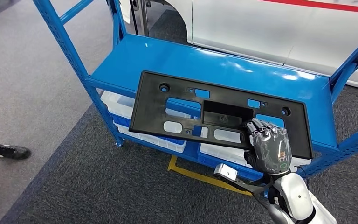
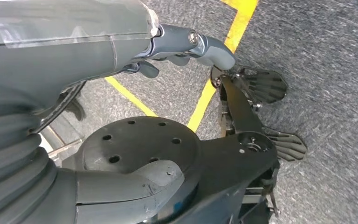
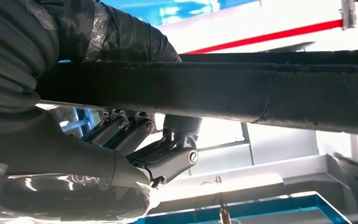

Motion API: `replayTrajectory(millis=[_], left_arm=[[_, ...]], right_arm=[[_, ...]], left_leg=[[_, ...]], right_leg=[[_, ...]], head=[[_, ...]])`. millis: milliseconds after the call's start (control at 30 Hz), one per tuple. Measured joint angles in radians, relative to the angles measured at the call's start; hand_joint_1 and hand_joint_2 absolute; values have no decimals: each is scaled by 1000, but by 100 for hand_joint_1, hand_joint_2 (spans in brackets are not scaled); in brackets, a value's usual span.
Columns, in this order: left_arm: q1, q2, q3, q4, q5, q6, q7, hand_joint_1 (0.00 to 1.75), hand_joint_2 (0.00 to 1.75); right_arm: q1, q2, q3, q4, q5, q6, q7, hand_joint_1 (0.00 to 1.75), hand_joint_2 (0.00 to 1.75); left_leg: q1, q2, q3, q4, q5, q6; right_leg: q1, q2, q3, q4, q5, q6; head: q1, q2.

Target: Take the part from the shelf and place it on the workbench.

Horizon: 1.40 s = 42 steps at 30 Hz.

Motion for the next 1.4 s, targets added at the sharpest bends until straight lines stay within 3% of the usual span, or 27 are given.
replayTrajectory(millis=[33, 67, 100, 167, 200, 233, 267, 333, 400, 467, 533, 567, 667, 700, 733, 767, 800, 867, 900, 967, 1033, 1100, 1200, 1233, 1267, 1333, 1400], left_arm=[[-1, 0, 0, 2, 1, -2, -1, 0, 175], [-3, -1, 0, 4, 2, -3, -1, 0, 175], [-4, -2, 0, 6, 4, -4, -1, 0, 175], [-4, -2, 0, 7, 5, -5, -2, 0, 175], [-4, -2, 0, 8, 6, -6, -3, 0, 175], [-4, -2, 0, 9, 6, -6, -3, 0, 175], [-4, -3, 0, 10, 7, -7, -4, 0, 175], [-4, -4, 0, 11, 7, -7, -4, 0, 175], [-4, -4, 0, 12, 7, -7, -4, 0, 175], [-4, -4, 0, 13, 7, -7, -4, 0, 175], [-2, -3, 0, 16, 8, -7, -4, 0, 175], [-2, -3, 0, 18, 8, -7, -4, 0, 175], [-3, -3, -1, 20, 10, -13, -11, 0, 175], [-3, -3, -2, 21, 12, -16, -18, 0, 175], [-3, -2, -2, 21, 14, -20, -25, 0, 175], [-4, -2, -2, 21, 18, -24, -31, 0, 175], [-4, 0, -2, 22, 24, -27, -36, 0, 175], [-5, 7, -2, 23, 39, -35, -45, 0, 175], [-7, 12, -2, 23, 46, -38, -50, 0, 175], [-10, 22, -2, 26, 55, -40, -54, 0, 175], [-12, 29, -2, 28, 60, -38, -53, 0, 175], [-12, 33, -2, 28, 72, -33, -52, 0, 175], [-7, 33, -1, 27, 95, -33, -60, 0, 175], [-6, 33, 0, 27, 100, -36, -64, 0, 175], [-5, 32, 1, 27, 103, -39, -67, 0, 175], [-5, 32, 1, 27, 108, -41, -69, 0, 175], [-6, 31, 1, 25, 110, -35, -63, 0, 175]], right_arm=[[0, 0, 0, 0, -2, 4, -1, 175, 175], [0, 0, 0, 0, -3, 8, -2, 175, 175], [0, -1, 0, 0, -4, 11, -3, 175, 175], [-1, -1, 0, 1, -5, 15, -5, 175, 175], [-1, -1, 0, 1, -6, 15, -5, 175, 175], [-1, -1, 0, 2, -7, 15, -5, 175, 175], [-1, -1, 0, 2, -7, 15, -5, 175, 175], [-2, -1, 0, 3, -7, 15, -5, 175, 175], [-5, -1, 0, 3, -7, 15, -5, 175, 175], [-7, -1, -1, 3, -7, 15, -5, 175, 175], [-7, 0, -1, 3, -8, 15, -4, 175, 175], [-7, 0, 0, 3, -8, 15, -4, 175, 175], [-9, 0, 0, 3, -8, 15, -4, 175, 175], [-9, 1, 0, 3, -8, 15, -4, 175, 175], [-9, 2, 0, 4, -9, 15, -4, 175, 175], [-9, 5, 1, 5, -9, 16, -3, 175, 175], [-11, 12, 2, 7, -9, 20, -3, 175, 175], [-19, 31, 9, 14, -4, 31, -2, 175, 175], [-25, 43, 14, 19, 1, 38, -1, 175, 175], [-36, 64, 26, 29, 10, 45, 1, 175, 175], [-42, 82, 38, 37, 19, 48, 3, 175, 175], [-45, 95, 51, 41, 26, 48, 5, 175, 175], [-40, 101, 65, 43, 34, 47, 7, 175, 175], [-35, 102, 68, 43, 34, 47, 7, 175, 175], [-29, 103, 70, 43, 34, 46, 7, 175, 175], [-20, 108, 73, 43, 36, 44, 7, 175, 175], [-16, 113, 75, 42, 43, 39, 7, 175, 175]], left_leg=[[1, 2, -8, -5, 13, 6], [3, 4, -16, -10, 26, 14], [6, 7, -27, -13, 40, 21], [5, 11, -56, -11, 63, 32], [4, 12, -73, -7, 73, 33], [3, 12, -91, -1, 82, 32], [3, 12, -110, 7, 90, 31], [3, 11, -143, 25, 102, 25], [1, 11, -167, 41, 112, 15], [-1, 10, -178, 46, 126, 5], [-2, 9, -184, 45, 135, -6], [-1, 9, -191, 55, 118, -12], [5, 7, -230, 187, -11, -30], [7, 7, -243, 251, -44, -34], [8, 7, -251, 302, -56, -37], [9, 7, -245, 325, -45, -39], [9, 9, -221, 307, -16, -38], [6, 27, -131, 181, 33, -31], [1, 41, -84, 106, 40, -25], [-8, 58, -37, 21, 31, -14], [-8, 43, -34, -3, 38, -1], [-2, 25, -33, -25, 54, 15], [1, 2, -49, -28, 68, 28], [1, -8, -56, -23, 70, 28], [1, -20, -64, -15, 71, 28], [3, -45, -76, 4, 68, 24], [4, -68, -89, 25, 63, 15]], right_leg=[[-1, 1, -4, -2, 0, 6], [-1, 3, -12, 8, -20, 10], [-1, 4, -23, 37, -60, 13], [-3, 5, -51, 151, -166, 18], [-3, 5, -61, 214, -197, 20], [-3, 6, -60, 259, -202, 22], [-4, 5, -47, 275, -185, 24], [-6, 6, 32, 202, -132, 23], [-3, 7, 127, 68, -137, 18], [3, 9, 162, 1, -163, 9], [1, 7, 152, -7, -151, -3], [-1, 5, 143, -8, -142, -11], [-4, 0, 110, -11, -113, -30], [-3, -3, 98, -10, -106, -32], [-1, -7, 87, -9, -99, -33], [0, -12, 76, -7, -93, -33], [1, -18, 68, -5, -88, -32], [3, -29, 59, -2, -81, -29], [4, -35, 57, -1, -77, -26], [5, -52, 56, -2, -69, -16], [4, -69, 55, -6, -63, -5], [2, -48, 46, 18, -87, 3], [-1, 1, -18, 185, -190, 12], [-2, 4, -37, 239, -211, 15], [-2, 5, -42, 262, -213, 17], [-6, 12, 5, 194, -165, 19], [-11, 47, 69, 78, -124, 16]], head=[[0, 0], [0, 0], [1, 0], [1, 0], [1, 0], [1, 0], [1, 0], [1, 0], [1, 0], [0, 0], [0, 0], [0, 0], [0, 0], [0, 0], [0, 0], [0, 0], [0, 0], [0, 0], [0, 0], [0, 0], [0, 0], [0, 0], [1, 0], [1, 0], [1, 0], [1, 0], [0, 0]])
